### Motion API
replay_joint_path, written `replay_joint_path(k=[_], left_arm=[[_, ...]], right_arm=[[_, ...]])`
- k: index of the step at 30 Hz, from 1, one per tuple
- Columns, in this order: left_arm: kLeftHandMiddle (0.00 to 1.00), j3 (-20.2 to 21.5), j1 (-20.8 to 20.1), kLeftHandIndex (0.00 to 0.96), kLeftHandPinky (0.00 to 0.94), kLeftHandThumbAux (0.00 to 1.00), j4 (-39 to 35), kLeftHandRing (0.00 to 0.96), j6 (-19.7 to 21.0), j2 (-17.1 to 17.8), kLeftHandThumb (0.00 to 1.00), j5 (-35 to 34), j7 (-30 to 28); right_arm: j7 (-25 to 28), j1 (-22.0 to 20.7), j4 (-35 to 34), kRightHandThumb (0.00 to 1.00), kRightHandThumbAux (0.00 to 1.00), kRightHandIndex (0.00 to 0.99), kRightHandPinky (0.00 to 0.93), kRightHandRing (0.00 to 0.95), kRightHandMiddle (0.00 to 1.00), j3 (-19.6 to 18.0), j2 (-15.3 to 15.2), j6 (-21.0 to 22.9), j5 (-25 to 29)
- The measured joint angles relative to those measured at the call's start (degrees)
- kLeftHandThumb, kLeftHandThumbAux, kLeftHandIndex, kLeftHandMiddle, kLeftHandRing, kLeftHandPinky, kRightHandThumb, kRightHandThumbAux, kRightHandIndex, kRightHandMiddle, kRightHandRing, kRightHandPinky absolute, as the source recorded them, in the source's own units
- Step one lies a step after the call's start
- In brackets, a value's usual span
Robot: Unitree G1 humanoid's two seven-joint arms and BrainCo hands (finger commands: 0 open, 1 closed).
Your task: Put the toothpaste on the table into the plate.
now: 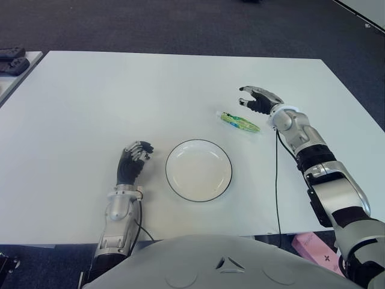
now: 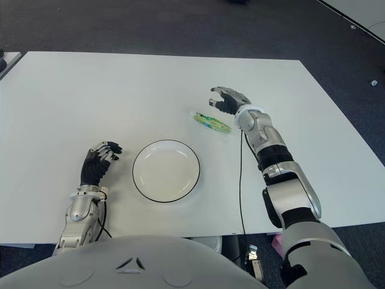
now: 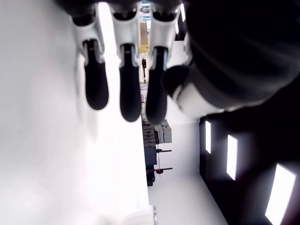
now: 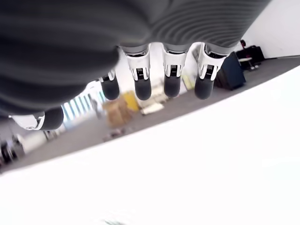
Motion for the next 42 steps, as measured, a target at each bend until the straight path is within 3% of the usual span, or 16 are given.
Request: replay_joint_path(k=[7, 14, 30, 42], left_arm=[[0.456, 0.0, -0.08, 0.425, 0.466, 0.725, -0.02, 0.456, 0.13, -0.18, 0.706, 0.05, 0.21], [0.46, -0.05, 0.07, 0.426, 0.476, 0.725, -0.29, 0.462, 0.21, -0.27, 0.706, 0.46, 0.64], [0.461, -0.11, 1.08, 0.424, 0.455, 0.726, -1.39, 0.451, 0.63, -0.24, 0.7, 0.61, 0.87], [0.462, -0.06, 1.39, 0.424, 0.459, 0.726, -1.97, 0.451, 1.29, -0.24, 0.702, 0.51, 0.87]], right_arm=[[-2.36, -3.71, 11.31, 0.559, 0.142, 0.0, 0.0, 0.0, 0.0, 5.01, 3.91, -0.64, -2.94], [-2.93, -5.57, 17.27, 0.579, 0.153, 0.0, 0.0, 0.0, 0.0, 8.35, 5.73, -0.65, -4.65], [-3.98, -6.92, 23.01, 0.588, 0.173, 0.0, 0.0, 0.0, 0.0, 12.88, 8.03, 0.68, -6.12], [-4.94, -7.25, 24.87, 0.602, 0.206, 0.0, 0.0, 0.0, 0.0, 14.28, 10.24, 4.37, -6.11]])
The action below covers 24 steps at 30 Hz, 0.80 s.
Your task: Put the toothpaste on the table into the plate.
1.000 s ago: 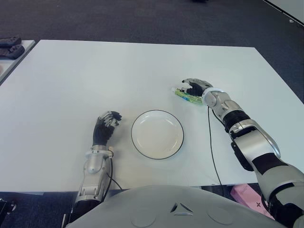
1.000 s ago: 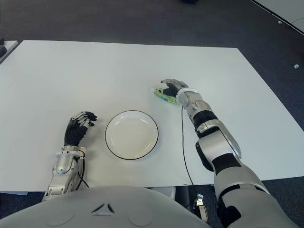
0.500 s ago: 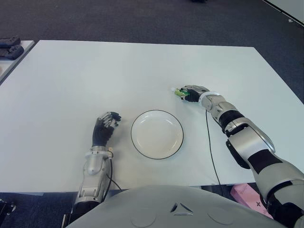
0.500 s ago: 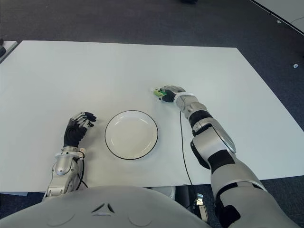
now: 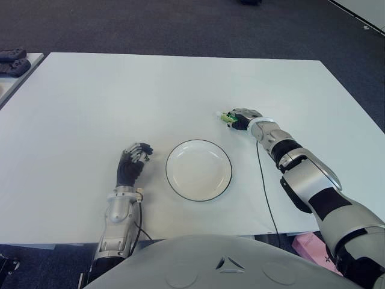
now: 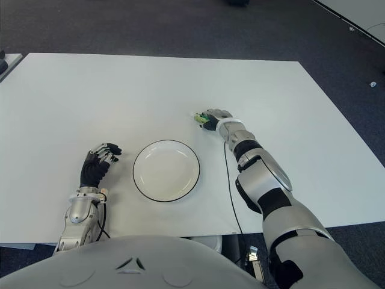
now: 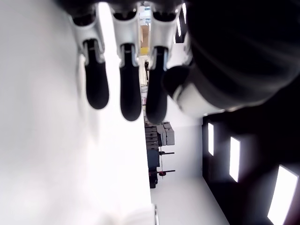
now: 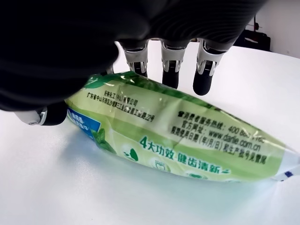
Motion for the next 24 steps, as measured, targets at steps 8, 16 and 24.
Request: replay_joint_path(k=[8, 16, 24], left_arm=[[0.462, 0.07, 0.39, 0.425, 0.463, 0.725, -0.47, 0.455, 0.28, -0.01, 0.703, -0.03, 0.0], [0.471, 0.2, 0.88, 0.426, 0.474, 0.725, -1.09, 0.465, 0.65, 0.0, 0.703, 0.02, 0.16], [0.474, 0.47, 1.24, 0.426, 0.464, 0.725, -1.6, 0.463, 0.81, 0.01, 0.702, -0.04, 0.16]], right_arm=[[-4.55, 1.8, 0.57, 0.615, 0.252, 0.0, 0.0, 0.0, 0.0, -0.29, 1.83, 3.44, 0.17], [-14.88, 5.65, 1.54, 0.658, 0.424, 0.0, 0.031, 0.0, 0.003, -2.91, 3.87, 6.22, 1.96], [-23.84, 8.2, 2.0, 0.752, 0.49, 0.167, 0.258, 0.22, 0.228, -4.55, 4.89, 7.49, 2.56]])
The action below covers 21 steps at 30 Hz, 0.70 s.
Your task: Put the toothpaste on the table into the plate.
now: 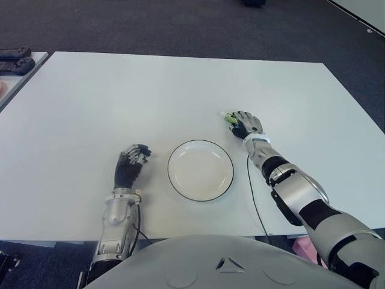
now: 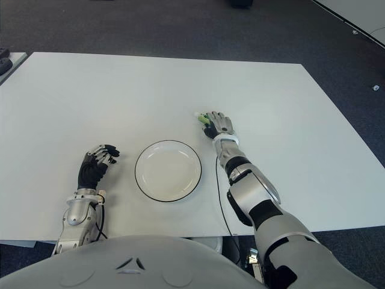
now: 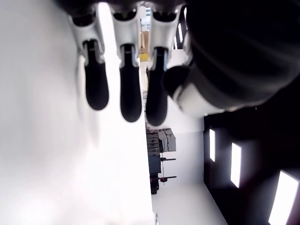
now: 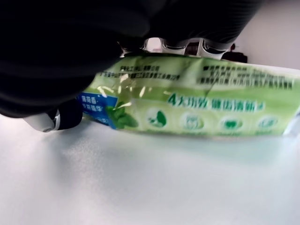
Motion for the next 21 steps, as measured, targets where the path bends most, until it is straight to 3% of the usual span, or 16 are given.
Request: replay_joint_path(k=[1, 3, 6, 9, 11, 15, 21], left_arm=[[0.474, 0.01, 0.0, 0.426, 0.464, 0.725, -0.02, 0.463, 0.02, 0.0, 0.702, 0.0, 0.0], [0.471, 0.03, 0.0, 0.427, 0.465, 0.725, -0.04, 0.462, 0.03, 0.0, 0.703, -0.02, 0.0], [0.47, 0.03, 0.0, 0.427, 0.467, 0.724, -0.07, 0.463, 0.03, -0.01, 0.704, -0.05, 0.0], [0.472, 0.02, 0.02, 0.426, 0.467, 0.725, -0.21, 0.464, 0.03, -0.02, 0.703, -0.07, 0.0], [0.473, 0.02, 0.07, 0.426, 0.468, 0.725, -0.28, 0.464, 0.03, -0.02, 0.703, -0.07, 0.0], [0.473, 0.04, 0.1, 0.426, 0.462, 0.725, -0.38, 0.462, 0.03, 0.02, 0.702, -0.09, 0.0], [0.47, 0.11, 0.05, 0.426, 0.461, 0.725, -0.41, 0.46, 0.26, 0.0, 0.703, 0.01, 0.07]], right_arm=[[-0.85, 0.12, 0.01, 0.757, 0.487, 0.183, 0.276, 0.239, 0.248, 0.03, 0.07, 0.29, -0.13], [-2.19, 0.15, 0.02, 0.786, 0.474, 0.283, 0.415, 0.425, 0.401, 0.21, 0.14, 0.96, -0.43], [-3.8, 0.1, 0.06, 0.818, 0.481, 0.377, 0.527, 0.558, 0.528, 0.66, 0.14, 2.05, -1.09], [-5.39, 0.23, 0.16, 0.843, 0.608, 0.398, 0.639, 0.642, 0.551, 1.24, 0.18, 3.07, -1.76], [-6.29, 0.35, 0.16, 0.849, 0.638, 0.405, 0.682, 0.67, 0.557, 1.34, 0.25, 3.31, -1.85], [-7.36, 0.51, 0.16, 0.853, 0.668, 0.402, 0.792, 0.749, 0.554, 1.3, 0.28, 3.62, -1.85], [-7.99, 0.57, 0.18, 0.85, 0.678, 0.395, 0.867, 0.819, 0.547, 1.13, 0.38, 3.88, -1.82]])
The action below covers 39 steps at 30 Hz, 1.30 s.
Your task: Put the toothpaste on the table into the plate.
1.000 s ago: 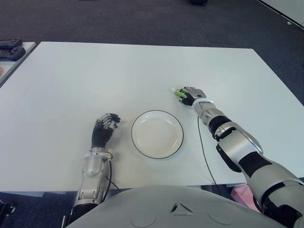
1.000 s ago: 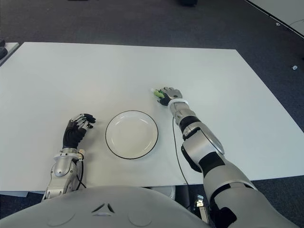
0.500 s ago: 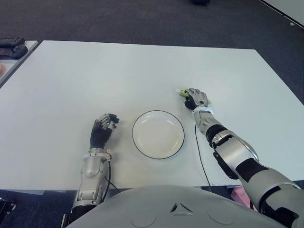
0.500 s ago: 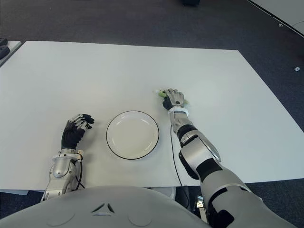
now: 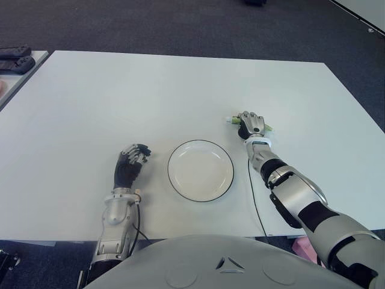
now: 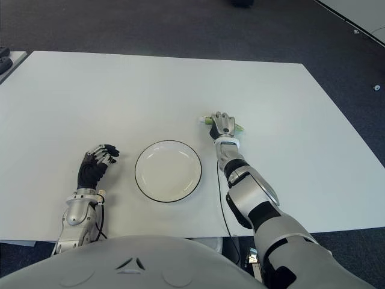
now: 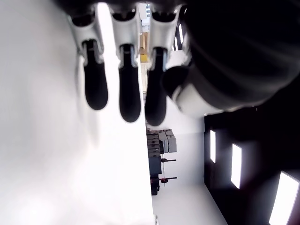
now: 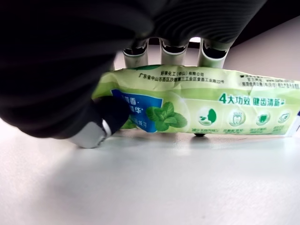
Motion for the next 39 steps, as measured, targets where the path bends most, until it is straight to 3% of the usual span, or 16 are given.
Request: replay_joint_path(k=[18, 25, 39], left_arm=[[0.476, 0.19, -0.35, 0.428, 0.476, 0.724, 0.3, 0.469, -0.53, 0.13, 0.704, -0.55, -0.05], [0.468, 0.25, -0.35, 0.427, 0.468, 0.724, 0.12, 0.465, -0.13, 0.07, 0.705, -0.42, 0.15], [0.483, 0.13, -0.18, 0.427, 0.471, 0.724, -0.43, 0.474, 0.31, 0.07, 0.703, -0.3, 0.68]], right_arm=[[-0.19, -0.99, -0.03, 0.848, 0.682, 0.39, 0.882, 0.869, 0.544, -3.1, 0.82, -0.69, 1.73], [-0.31, -1.16, -0.01, 0.848, 0.682, 0.392, 0.868, 0.862, 0.547, -5.26, 0.42, -3.02, 3.23], [-2.13, -2.32, 0.02, 0.847, 0.682, 0.392, 0.701, 0.778, 0.518, -9.56, 0.24, -7.77, 6.97]])
